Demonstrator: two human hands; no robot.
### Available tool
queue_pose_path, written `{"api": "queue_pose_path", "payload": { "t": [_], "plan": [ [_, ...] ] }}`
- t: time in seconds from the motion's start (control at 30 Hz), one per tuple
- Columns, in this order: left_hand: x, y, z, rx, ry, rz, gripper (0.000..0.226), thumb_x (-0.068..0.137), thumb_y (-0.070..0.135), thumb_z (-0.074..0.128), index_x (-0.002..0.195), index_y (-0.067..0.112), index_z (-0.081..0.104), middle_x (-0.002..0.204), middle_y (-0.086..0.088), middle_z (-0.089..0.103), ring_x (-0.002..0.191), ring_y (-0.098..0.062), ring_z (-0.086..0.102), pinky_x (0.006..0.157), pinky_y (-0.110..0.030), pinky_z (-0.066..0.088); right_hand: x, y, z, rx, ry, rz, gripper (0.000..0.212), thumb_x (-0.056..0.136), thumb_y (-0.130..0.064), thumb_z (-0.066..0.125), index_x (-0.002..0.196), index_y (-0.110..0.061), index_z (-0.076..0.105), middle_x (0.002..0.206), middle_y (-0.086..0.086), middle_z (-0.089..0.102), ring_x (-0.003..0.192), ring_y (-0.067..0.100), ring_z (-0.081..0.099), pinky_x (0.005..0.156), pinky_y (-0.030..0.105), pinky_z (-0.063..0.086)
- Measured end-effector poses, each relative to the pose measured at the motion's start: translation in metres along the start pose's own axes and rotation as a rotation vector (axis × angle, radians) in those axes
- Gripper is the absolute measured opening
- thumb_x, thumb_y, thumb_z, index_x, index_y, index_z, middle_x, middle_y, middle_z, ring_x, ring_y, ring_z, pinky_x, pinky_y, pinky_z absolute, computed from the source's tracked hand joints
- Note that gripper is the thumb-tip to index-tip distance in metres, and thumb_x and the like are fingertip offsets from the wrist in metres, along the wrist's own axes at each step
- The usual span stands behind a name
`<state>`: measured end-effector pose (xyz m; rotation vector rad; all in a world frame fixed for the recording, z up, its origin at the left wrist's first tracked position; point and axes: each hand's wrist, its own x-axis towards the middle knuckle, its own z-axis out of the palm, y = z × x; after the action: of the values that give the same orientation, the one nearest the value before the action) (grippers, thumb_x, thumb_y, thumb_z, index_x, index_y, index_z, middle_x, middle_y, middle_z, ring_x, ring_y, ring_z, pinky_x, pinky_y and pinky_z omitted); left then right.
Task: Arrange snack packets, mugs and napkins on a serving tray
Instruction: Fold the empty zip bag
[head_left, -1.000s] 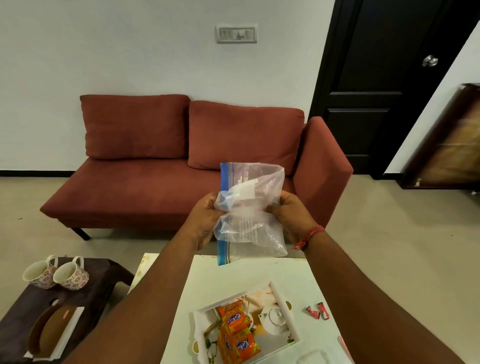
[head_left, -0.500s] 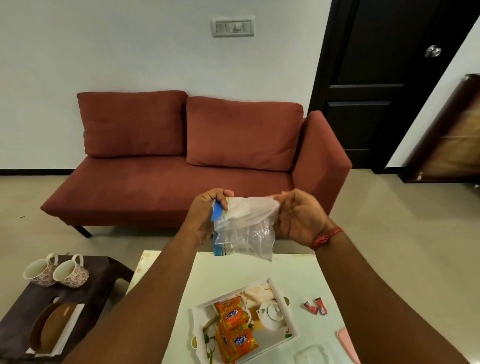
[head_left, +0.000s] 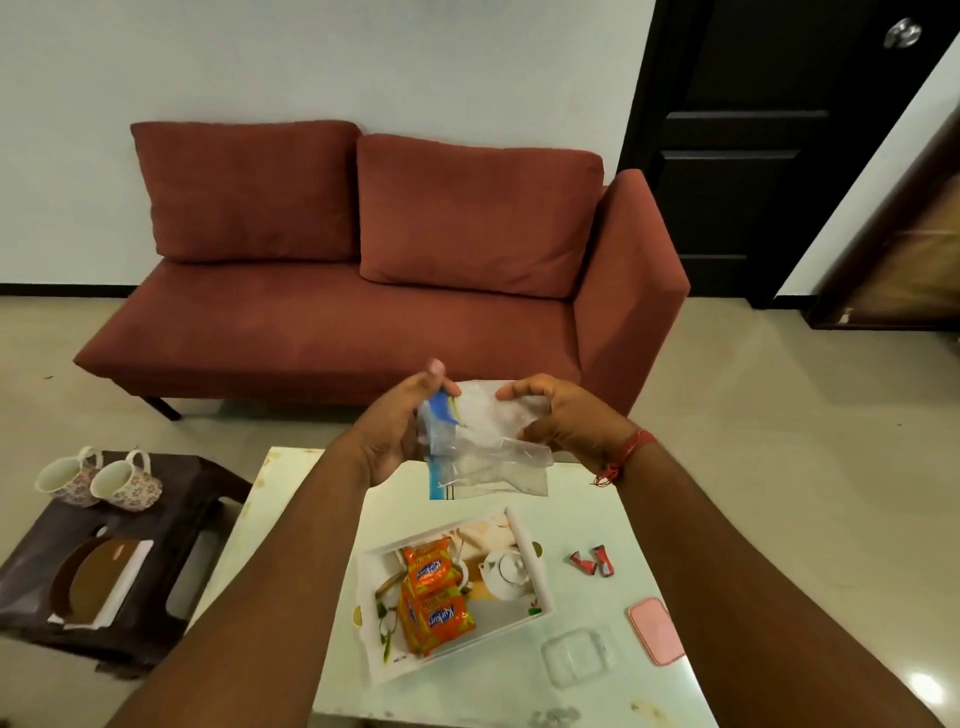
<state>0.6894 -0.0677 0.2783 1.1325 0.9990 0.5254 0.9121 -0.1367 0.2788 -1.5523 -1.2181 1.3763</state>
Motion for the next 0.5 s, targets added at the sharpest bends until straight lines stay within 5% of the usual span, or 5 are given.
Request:
{"api": "queue_pose_path", "payload": {
  "t": [0.07, 0.17, 0.27, 0.4, 0.5],
  "plan": [
    [-0.004, -0.006, 0.011, 0.214, 0.017, -0.017, 0.011, 0.089, 0.03, 0.072, 0.098, 0.028, 0.065, 0.108, -0.003, 0.058, 0.089, -0.024, 0.064, 0.064, -0.039, 0.06, -0.001, 0.009, -0.004, -0.108, 0.008, -0.058, 0.058, 0.072, 0.02, 0.063, 0.117, -0.017, 0.067, 0.126, 0.003, 0.052, 0.112, 0.02, 0.054, 0.088, 0.03, 0.053],
    [-0.007, -0.016, 0.022, 0.386, 0.14, 0.054, 0.033, 0.082, 0.008, 0.076, 0.095, 0.036, 0.064, 0.11, 0.01, 0.053, 0.096, -0.02, 0.059, 0.059, -0.025, 0.057, -0.004, 0.021, -0.005, -0.17, 0.032, -0.065, 0.061, 0.073, 0.018, 0.063, 0.118, -0.022, 0.067, 0.124, -0.004, 0.051, 0.116, 0.017, 0.052, 0.096, 0.03, 0.051],
    [-0.007, -0.026, 0.03, 0.524, 0.247, 0.145, 0.037, 0.081, 0.005, 0.073, 0.098, 0.035, 0.061, 0.108, 0.016, 0.054, 0.094, -0.014, 0.057, 0.06, -0.015, 0.048, -0.007, 0.03, 0.005, -0.185, 0.135, -0.088, 0.062, 0.075, 0.016, 0.062, 0.12, -0.026, 0.066, 0.123, -0.002, 0.051, 0.112, 0.02, 0.054, 0.089, 0.024, 0.053],
    [0.0, -0.032, 0.034, 0.689, 0.312, 0.229, 0.043, 0.082, -0.001, 0.066, 0.103, 0.036, 0.058, 0.116, 0.01, 0.052, 0.097, -0.012, 0.055, 0.065, -0.012, 0.04, -0.016, 0.034, 0.016, 0.045, 0.226, -0.013, 0.05, 0.082, -0.001, 0.07, 0.122, -0.03, 0.063, 0.121, 0.019, 0.061, 0.108, 0.04, 0.061, 0.093, 0.052, 0.055],
    [0.003, -0.037, 0.041, 0.771, 0.337, 0.329, 0.048, 0.082, -0.005, 0.061, 0.105, 0.037, 0.059, 0.122, 0.007, 0.052, 0.096, -0.011, 0.052, 0.067, -0.01, 0.037, -0.024, 0.037, 0.022, -0.181, 0.295, 0.006, 0.057, 0.08, -0.007, 0.074, 0.13, -0.03, 0.06, 0.12, 0.007, 0.056, 0.102, 0.026, 0.06, 0.094, 0.04, 0.055]
  ]
}}
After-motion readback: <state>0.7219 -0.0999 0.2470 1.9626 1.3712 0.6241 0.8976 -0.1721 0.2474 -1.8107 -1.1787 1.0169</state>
